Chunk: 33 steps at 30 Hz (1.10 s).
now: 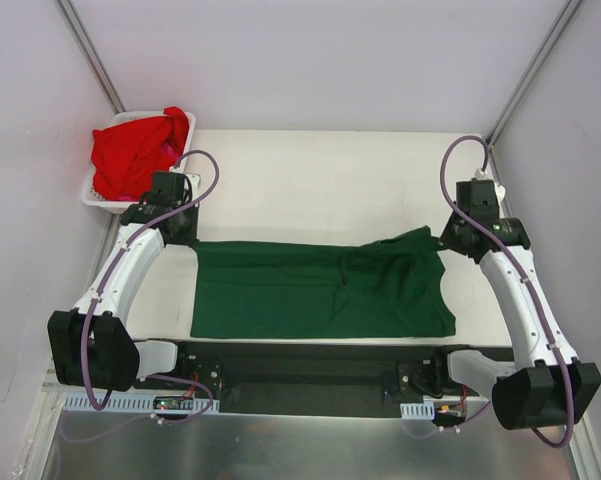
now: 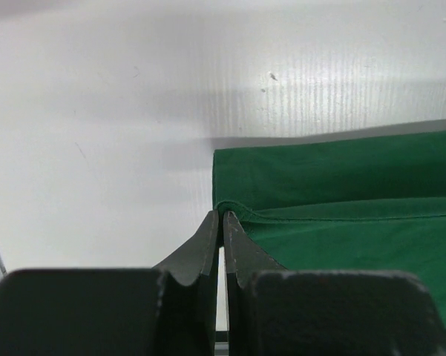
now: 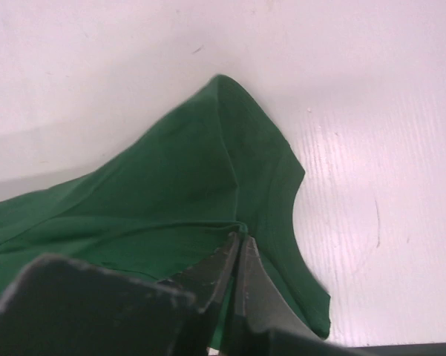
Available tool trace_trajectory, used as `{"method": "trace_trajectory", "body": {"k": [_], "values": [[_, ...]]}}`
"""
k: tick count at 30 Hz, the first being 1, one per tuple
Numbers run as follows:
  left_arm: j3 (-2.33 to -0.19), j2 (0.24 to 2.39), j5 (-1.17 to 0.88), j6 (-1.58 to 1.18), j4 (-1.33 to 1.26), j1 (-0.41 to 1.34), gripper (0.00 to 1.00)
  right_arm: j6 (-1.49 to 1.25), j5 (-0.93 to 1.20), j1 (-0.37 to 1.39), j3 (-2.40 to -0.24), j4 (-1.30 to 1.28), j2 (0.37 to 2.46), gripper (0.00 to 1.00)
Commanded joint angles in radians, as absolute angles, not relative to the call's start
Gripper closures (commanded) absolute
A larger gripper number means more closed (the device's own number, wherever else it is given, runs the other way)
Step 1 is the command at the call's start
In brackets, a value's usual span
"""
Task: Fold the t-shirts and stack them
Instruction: Fold the tshirt
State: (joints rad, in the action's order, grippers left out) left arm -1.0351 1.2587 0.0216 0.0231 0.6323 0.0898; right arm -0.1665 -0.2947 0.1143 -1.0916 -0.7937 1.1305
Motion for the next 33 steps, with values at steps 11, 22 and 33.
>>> {"method": "trace_trajectory", "body": {"k": [11,22,33], "values": [[-1.039,1.262,0.091,0.043,0.672,0.077,1.00,-0.244,-0.209,0.101,-1.023,-0.979,0.873,0.99],[-1.049,1.308,0.043,0.043,0.704,0.077,1.00,-0.264,-0.140,0.103,-0.988,-1.123,0.738,0.99],[-1.055,1.321,0.052,0.026,0.768,0.077,1.00,-0.252,-0.159,0.103,-0.996,-1.198,0.689,0.99]]}}
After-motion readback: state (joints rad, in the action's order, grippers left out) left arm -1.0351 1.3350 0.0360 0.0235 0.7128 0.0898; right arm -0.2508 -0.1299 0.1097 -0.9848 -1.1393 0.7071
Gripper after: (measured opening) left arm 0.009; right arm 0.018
